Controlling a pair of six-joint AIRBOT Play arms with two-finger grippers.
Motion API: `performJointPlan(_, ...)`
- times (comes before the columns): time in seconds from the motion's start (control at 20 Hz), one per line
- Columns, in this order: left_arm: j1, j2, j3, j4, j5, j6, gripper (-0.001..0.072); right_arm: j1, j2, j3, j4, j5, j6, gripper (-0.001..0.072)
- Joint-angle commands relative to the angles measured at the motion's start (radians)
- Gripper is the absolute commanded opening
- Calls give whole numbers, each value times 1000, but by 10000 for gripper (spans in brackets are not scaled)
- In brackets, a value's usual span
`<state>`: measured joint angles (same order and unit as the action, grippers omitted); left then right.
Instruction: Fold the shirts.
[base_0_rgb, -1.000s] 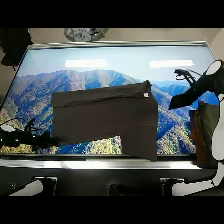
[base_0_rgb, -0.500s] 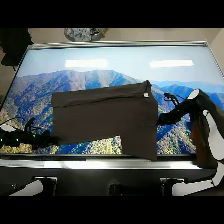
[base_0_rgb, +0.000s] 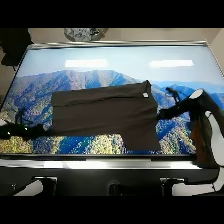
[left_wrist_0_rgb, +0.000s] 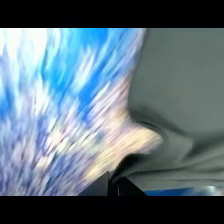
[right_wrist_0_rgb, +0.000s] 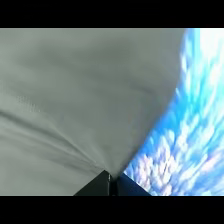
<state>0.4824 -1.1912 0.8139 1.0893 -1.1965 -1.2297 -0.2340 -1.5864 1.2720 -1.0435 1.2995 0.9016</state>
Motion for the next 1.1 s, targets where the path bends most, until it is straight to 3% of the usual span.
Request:
performJointPlan(0.0,-17,138,320,-40,27,-58,23,0,183,214,10,-60,-82,48)
performJointPlan(0.2,-76,270,880,-98,174,-110,24,0,526,552,-89,-352,-158,50)
performJointPlan(0.3,-77,314,1118,-75,205,-110,24,0,708,618,-198,-516,-144,49)
performJointPlan(0.4,-77,357,1268,-37,238,-111,24,0,849,621,-288,-553,-66,49)
performJointPlan(0.5,-77,412,1289,-8,263,-144,24,0,945,621,-359,-512,4,49)
performJointPlan(0.65,-77,471,1253,59,237,-210,24,0,1003,621,-414,-428,4,49)
performJointPlan(0.8,-78,474,1241,75,223,-219,24,0,1001,621,-420,-344,5,49)
performJointPlan(0.95,-77,450,1201,75,116,-218,24,0,927,621,-419,-203,27,49)
performJointPlan(1.05,-78,416,1117,67,-9,-218,25,0,831,620,-415,-18,27,48)
